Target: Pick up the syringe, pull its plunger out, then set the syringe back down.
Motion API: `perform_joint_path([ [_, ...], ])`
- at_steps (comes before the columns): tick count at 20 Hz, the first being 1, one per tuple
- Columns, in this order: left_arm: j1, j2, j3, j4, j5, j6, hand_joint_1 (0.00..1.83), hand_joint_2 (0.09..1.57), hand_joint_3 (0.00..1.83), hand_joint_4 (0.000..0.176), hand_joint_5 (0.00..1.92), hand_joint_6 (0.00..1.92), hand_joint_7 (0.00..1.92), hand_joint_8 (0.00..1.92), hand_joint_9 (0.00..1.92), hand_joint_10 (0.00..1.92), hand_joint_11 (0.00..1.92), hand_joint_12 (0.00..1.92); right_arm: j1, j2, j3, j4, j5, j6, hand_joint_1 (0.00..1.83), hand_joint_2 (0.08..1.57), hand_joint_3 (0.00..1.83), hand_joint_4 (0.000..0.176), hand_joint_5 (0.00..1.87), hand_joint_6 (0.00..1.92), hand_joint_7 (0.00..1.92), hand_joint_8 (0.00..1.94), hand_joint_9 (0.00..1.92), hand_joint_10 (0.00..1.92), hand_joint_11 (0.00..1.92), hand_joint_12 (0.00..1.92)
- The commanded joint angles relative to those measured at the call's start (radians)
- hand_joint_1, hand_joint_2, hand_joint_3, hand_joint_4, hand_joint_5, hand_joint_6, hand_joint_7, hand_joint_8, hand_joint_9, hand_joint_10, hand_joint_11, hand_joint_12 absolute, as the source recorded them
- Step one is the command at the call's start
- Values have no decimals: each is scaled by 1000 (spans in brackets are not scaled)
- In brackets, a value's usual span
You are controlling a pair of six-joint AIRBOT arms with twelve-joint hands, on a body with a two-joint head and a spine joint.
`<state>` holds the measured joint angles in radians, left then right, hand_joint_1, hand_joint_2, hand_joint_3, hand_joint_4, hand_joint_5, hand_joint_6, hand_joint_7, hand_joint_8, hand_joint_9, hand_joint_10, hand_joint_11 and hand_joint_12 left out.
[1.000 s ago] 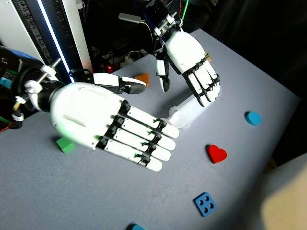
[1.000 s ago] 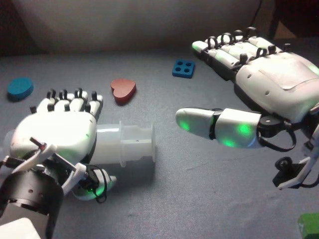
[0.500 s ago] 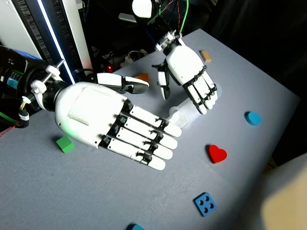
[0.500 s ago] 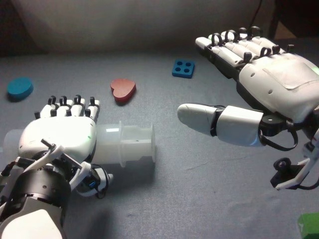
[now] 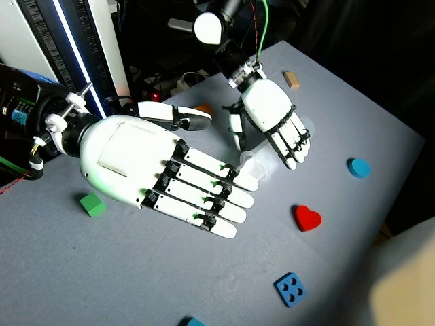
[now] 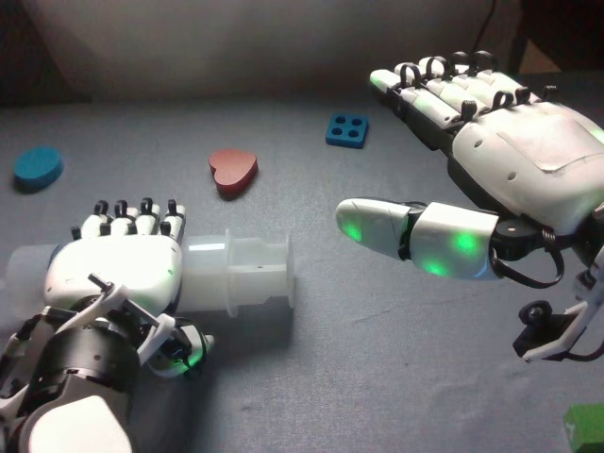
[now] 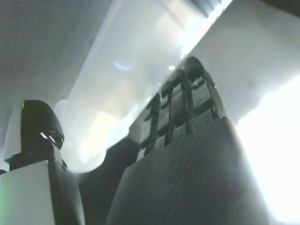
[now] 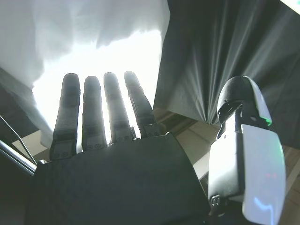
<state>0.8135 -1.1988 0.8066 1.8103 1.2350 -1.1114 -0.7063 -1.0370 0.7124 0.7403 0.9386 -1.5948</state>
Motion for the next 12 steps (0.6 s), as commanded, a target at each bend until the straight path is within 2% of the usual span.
perform_joint_path([
  [1,-2,-3,8,84,62,0,895,1010,0,0,129,12,104,4,102,5,0,487,3,-1,-2,-59,102,2,0,1040,0,0,30,2,13,3,4,0,0,148],
  [7,5,-27,39,100,26,-4,891,1002,0,0,81,0,82,0,81,1,0,361,-1,-8,-3,-59,111,-6,0,1043,1,0,37,2,6,1,0,0,0,92],
  [8,8,-30,43,104,18,-15,892,1003,0,0,82,1,82,0,81,0,0,375,-2,-8,-4,-56,113,-7,0,1047,3,0,39,3,6,1,0,0,0,92],
  [10,10,-30,45,106,13,-18,895,1001,0,0,95,3,100,4,93,3,0,449,-2,-9,-4,-44,115,-11,0,1048,0,0,43,0,31,1,23,1,0,212],
  [11,11,-30,45,107,12,-19,895,1001,0,0,115,7,121,7,110,6,0,521,-2,-9,-4,-37,116,-14,0,1047,0,0,41,0,29,0,24,1,0,220],
  [12,13,-30,45,107,7,-19,895,1001,0,0,138,9,143,9,131,9,0,555,-2,-9,-4,-36,117,-15,0,1047,0,0,17,4,5,0,4,0,0,138],
])
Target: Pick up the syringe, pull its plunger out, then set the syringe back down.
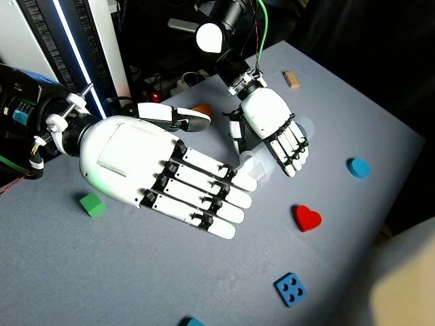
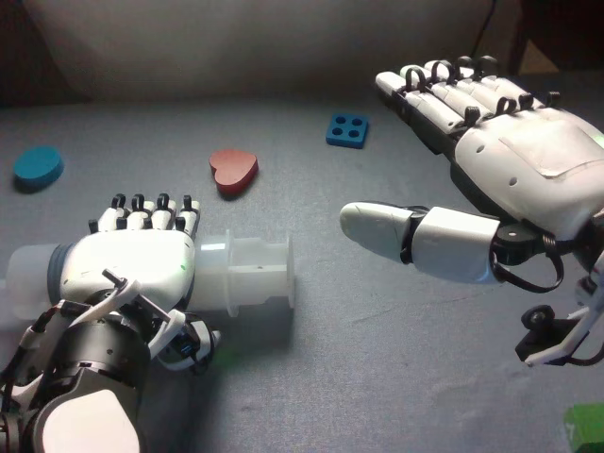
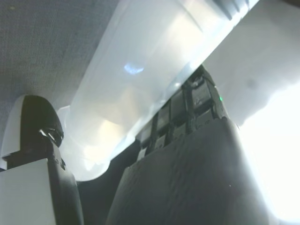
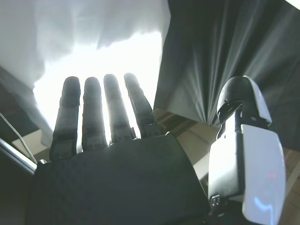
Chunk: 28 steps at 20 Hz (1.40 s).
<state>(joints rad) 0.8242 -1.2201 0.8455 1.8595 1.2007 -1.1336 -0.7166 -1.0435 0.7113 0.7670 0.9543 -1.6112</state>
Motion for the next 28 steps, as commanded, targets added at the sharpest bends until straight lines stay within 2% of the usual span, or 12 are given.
perform_joint_path([
  [1,4,-9,7,58,40,4,887,1008,2,0,151,11,152,9,141,10,0,564,9,-3,-3,-63,102,1,0,1047,0,0,11,2,0,0,0,0,0,106],
  [4,11,-11,12,60,32,-9,928,1012,1,0,263,1,268,11,235,17,0,731,9,-3,-3,-63,103,1,0,1047,0,0,32,2,11,2,9,1,0,159],
  [7,14,-11,14,60,28,-17,933,1048,1,0,943,87,590,12,491,23,129,925,9,-3,-3,-63,103,1,0,1041,0,0,46,1,33,1,30,1,0,243],
  [9,16,-11,14,60,23,-17,990,1076,1,0,959,24,790,15,690,29,324,913,10,-3,-3,-63,103,1,0,1033,0,0,54,3,40,2,36,2,0,260],
  [10,16,-11,14,60,20,-17,1116,1119,0,0,987,752,877,2,782,7,441,853,10,-3,-3,-63,103,2,0,1033,0,0,59,4,38,1,33,1,0,259],
  [11,16,-11,14,60,16,-17,1099,1109,0,0,844,375,913,5,863,20,522,873,10,-3,-3,-63,103,3,0,1035,0,0,65,6,40,1,32,0,0,258],
  [12,16,-11,14,60,2,-23,1339,1132,0,0,801,966,986,987,948,961,805,974,10,-3,-3,-63,103,4,0,1035,0,0,64,2,21,0,9,0,0,218],
  [14,16,-11,10,70,-9,-35,1374,1116,0,0,816,918,1010,988,1003,1116,872,1025,10,-3,-3,-63,103,7,0,1035,0,0,63,1,17,0,4,0,0,212],
  [15,16,-10,6,86,-17,-41,1479,1090,3,0,846,815,1014,932,1060,952,863,1426,10,-3,-3,-63,102,12,0,1033,0,0,53,0,13,0,3,0,0,223],
  [17,15,-10,5,123,-47,-57,1501,1114,0,0,871,763,957,1037,985,1067,761,1583,12,-3,-3,-63,100,23,0,1032,0,0,45,0,20,1,17,2,0,274],
  [23,-21,13,34,389,-216,-184,1490,1120,0,0,954,787,887,1148,864,1169,817,1571,38,15,-3,-63,63,105,0,1030,0,0,82,8,49,5,36,3,0,350],
  [28,-99,43,55,575,-333,-228,1489,1122,0,0,976,752,856,1155,882,1189,793,1593,69,97,-3,-71,-95,282,18,1035,2,0,58,0,29,1,31,0,0,317],
])
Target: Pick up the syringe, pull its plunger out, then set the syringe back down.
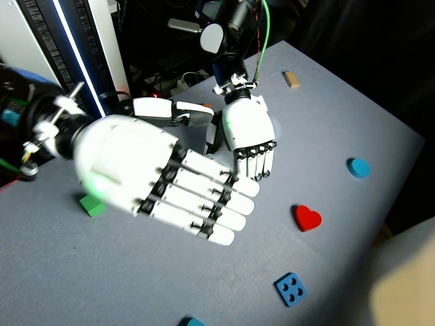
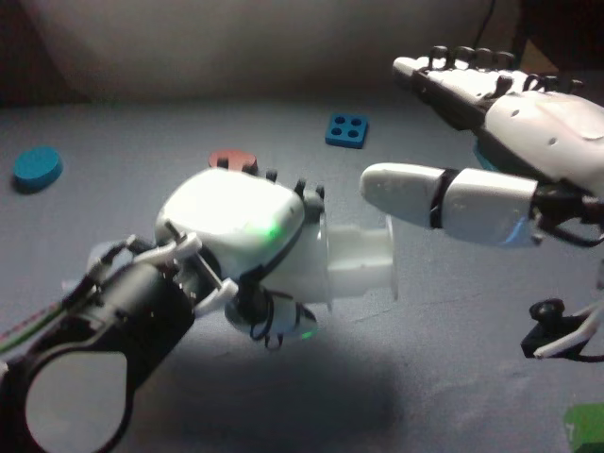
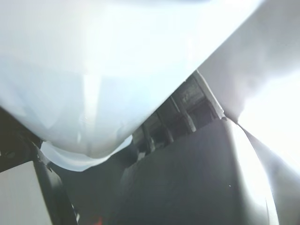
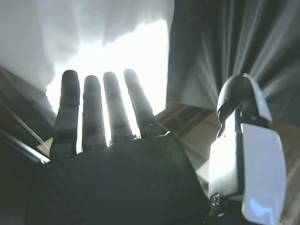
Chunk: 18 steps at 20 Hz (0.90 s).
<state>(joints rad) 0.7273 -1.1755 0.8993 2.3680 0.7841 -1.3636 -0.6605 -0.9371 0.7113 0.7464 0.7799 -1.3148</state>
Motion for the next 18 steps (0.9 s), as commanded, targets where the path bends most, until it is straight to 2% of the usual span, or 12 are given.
perform_joint_path([
  [1,-20,7,4,88,55,2,1491,1114,0,0,956,800,891,1087,930,1133,781,1590,20,16,-2,-81,44,61,55,1038,2,0,57,0,20,0,20,0,0,278],
  [7,-102,44,22,199,-94,2,1494,1103,0,0,943,868,981,947,964,1090,746,1571,48,145,-2,-303,-75,441,738,1013,0,0,34,5,10,3,14,4,4,69],
  [8,-110,50,21,206,-103,2,1403,1104,1,0,950,906,980,964,946,1192,767,1304,38,159,-1,-362,-77,496,776,1043,6,0,52,11,17,6,25,8,14,76],
  [9,-117,58,20,210,-109,2,1474,1108,2,0,937,901,941,971,954,1139,756,1514,24,167,3,-411,-62,545,794,1062,0,0,78,4,40,2,53,4,2,195],
  [10,-122,64,20,210,-113,2,1487,1114,0,0,924,911,917,983,936,1158,768,1564,16,167,6,-424,-46,557,818,1057,0,0,88,3,55,3,75,6,0,235],
  [11,-128,70,19,210,-117,2,1397,1122,1,0,926,958,923,993,917,1277,786,1354,10,167,11,-424,-44,563,863,1043,0,0,90,2,66,4,83,5,0,224],
  [12,-132,75,19,210,-119,2,1472,1121,3,0,889,946,914,993,914,1212,786,1538,6,167,17,-424,-51,582,906,1023,0,0,90,1,76,6,87,5,0,215],
  [13,-134,79,19,210,-119,2,1487,1120,2,0,894,928,908,1031,909,1187,783,1570,1,167,22,-424,-57,605,934,1008,0,0,108,3,112,7,112,6,0,256],
  [14,-135,82,19,210,-119,2,1396,1124,1,0,959,892,886,1111,906,1254,838,1310,-5,167,28,-424,-62,631,965,985,0,0,168,5,187,5,175,5,0,385],
  [15,-137,84,19,210,-122,2,1378,1128,1,0,936,900,876,1148,922,1263,875,1194,-11,167,34,-424,-63,649,983,973,0,0,202,4,222,4,210,5,0,491],
  [16,-138,85,19,210,-126,2,1469,1122,8,0,923,853,859,1172,932,1162,780,1494,-15,167,38,-424,-62,671,997,975,0,0,210,3,238,5,225,5,0,538],
  [18,-142,87,18,216,-128,2,1491,1122,0,0,923,842,866,1178,938,1116,754,1565,-26,163,52,-424,-61,729,1018,981,1,0,217,2,231,1,201,1,0,426],
])
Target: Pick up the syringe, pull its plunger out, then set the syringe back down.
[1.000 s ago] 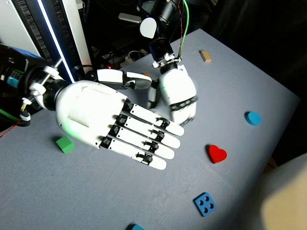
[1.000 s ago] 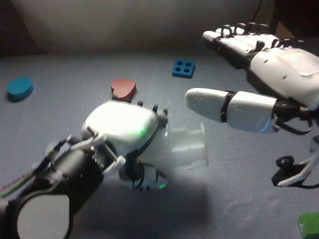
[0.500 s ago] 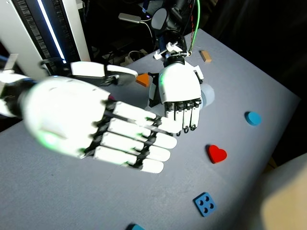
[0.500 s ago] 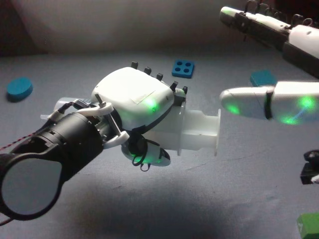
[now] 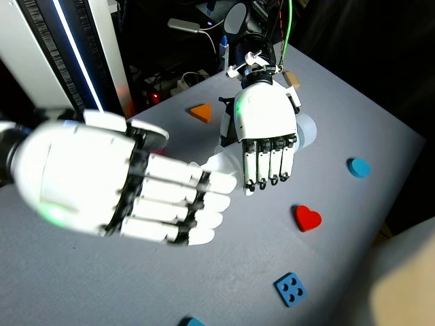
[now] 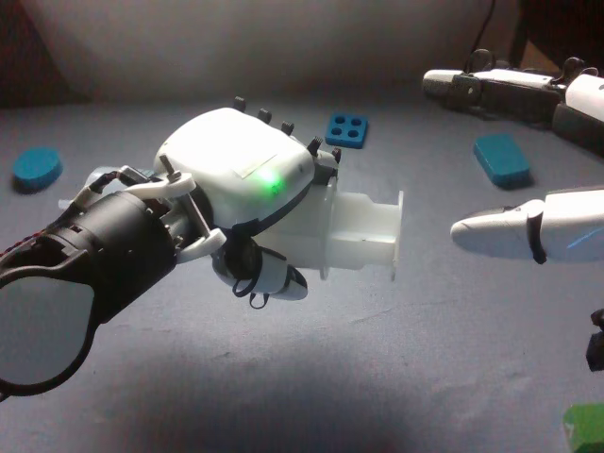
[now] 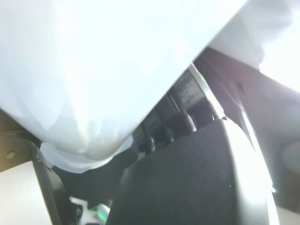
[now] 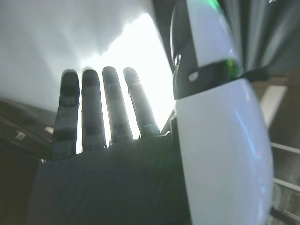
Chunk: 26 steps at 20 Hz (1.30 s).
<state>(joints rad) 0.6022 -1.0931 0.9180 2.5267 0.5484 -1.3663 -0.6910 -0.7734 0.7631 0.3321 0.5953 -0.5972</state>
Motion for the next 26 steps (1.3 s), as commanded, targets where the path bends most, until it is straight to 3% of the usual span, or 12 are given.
perform_joint_path([
  [1,-20,5,-1,64,104,4,1492,1122,0,0,927,833,863,1171,924,1130,780,1561,1,-5,7,-9,125,26,1034,981,1,0,221,3,223,0,189,0,0,416],
  [9,-39,5,8,72,79,4,1489,1125,0,0,923,857,841,1178,892,1161,811,1553,-39,-88,46,-6,175,67,1054,959,0,0,183,0,192,0,165,2,0,404],
  [18,-65,5,23,72,47,4,1491,1132,1,0,842,916,876,1167,880,1175,814,1555,-63,-176,57,82,208,-52,1009,971,0,0,220,3,237,4,205,1,0,588],
  [19,-65,6,23,72,46,4,1491,1129,0,0,859,905,873,1167,890,1163,810,1550,-64,-192,68,98,212,-70,1000,980,3,0,220,2,229,4,195,4,0,516],
  [20,-65,6,23,72,46,4,1393,1142,2,0,878,960,868,1207,878,1266,788,1328,-63,-206,78,121,218,-89,996,984,3,0,219,1,227,3,193,3,0,479],
  [21,-65,7,23,72,46,4,1471,1129,0,0,897,891,866,1174,884,1181,818,1504,-61,-224,93,151,224,-108,995,985,3,0,210,0,230,4,197,4,0,472],
  [25,-63,12,24,63,38,4,1491,1137,2,0,831,945,869,1175,876,1200,772,1588,-59,-282,158,217,195,-107,973,980,0,0,231,4,248,3,212,4,0,557],
  [26,-63,14,26,53,38,4,1376,1146,0,0,836,1003,903,1186,877,1281,796,1276,-62,-301,173,221,187,-102,967,982,1,0,235,3,255,4,223,6,0,574],
])
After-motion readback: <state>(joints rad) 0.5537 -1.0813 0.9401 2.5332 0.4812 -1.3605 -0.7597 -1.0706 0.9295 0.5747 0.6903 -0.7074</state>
